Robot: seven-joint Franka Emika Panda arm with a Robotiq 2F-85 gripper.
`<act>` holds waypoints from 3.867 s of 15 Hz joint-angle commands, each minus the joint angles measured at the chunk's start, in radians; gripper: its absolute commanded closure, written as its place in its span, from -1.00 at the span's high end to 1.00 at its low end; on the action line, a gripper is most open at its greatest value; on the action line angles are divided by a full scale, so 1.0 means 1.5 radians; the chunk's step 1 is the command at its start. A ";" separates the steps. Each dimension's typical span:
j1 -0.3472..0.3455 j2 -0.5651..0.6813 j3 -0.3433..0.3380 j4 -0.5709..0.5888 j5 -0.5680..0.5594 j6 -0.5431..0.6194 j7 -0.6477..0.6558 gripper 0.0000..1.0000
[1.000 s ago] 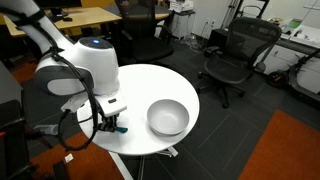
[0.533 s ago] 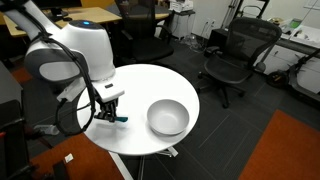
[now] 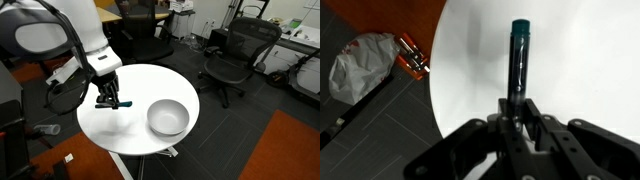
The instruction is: Put the pen in the grey bowl
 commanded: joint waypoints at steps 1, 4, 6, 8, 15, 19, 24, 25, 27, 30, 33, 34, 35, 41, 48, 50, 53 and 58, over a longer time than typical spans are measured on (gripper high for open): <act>-0.025 -0.059 0.013 0.006 -0.063 -0.029 0.033 -0.91; -0.050 -0.065 0.028 0.034 -0.080 -0.027 0.033 -0.91; -0.065 -0.061 0.037 0.057 -0.076 -0.027 0.027 -0.91; -0.077 -0.051 0.041 0.083 -0.074 -0.032 0.026 -0.91; -0.098 0.008 0.045 0.170 -0.050 -0.050 0.004 -0.91; -0.099 0.069 0.039 0.217 -0.025 -0.043 -0.006 -0.91; -0.109 0.140 0.039 0.282 0.035 -0.049 -0.037 -0.91; -0.111 0.154 0.038 0.297 0.049 -0.052 -0.046 -0.91; -0.117 0.178 0.039 0.327 0.078 -0.060 -0.063 -0.91; -0.127 0.213 0.040 0.372 0.116 -0.080 -0.082 -0.91; -0.137 0.245 0.040 0.413 0.142 -0.112 -0.096 -0.91; -0.139 0.254 0.040 0.424 0.148 -0.122 -0.100 -0.91; -0.140 0.264 0.040 0.436 0.153 -0.133 -0.100 -0.91; -0.143 0.299 0.044 0.477 0.166 -0.172 -0.095 -0.01; -0.145 0.307 0.044 0.495 0.169 -0.185 -0.094 0.99; -0.147 0.308 0.047 0.498 0.174 -0.188 -0.096 1.00; -0.133 0.305 0.033 0.480 0.160 -0.165 -0.079 1.00; -0.134 0.306 0.033 0.482 0.160 -0.167 -0.079 1.00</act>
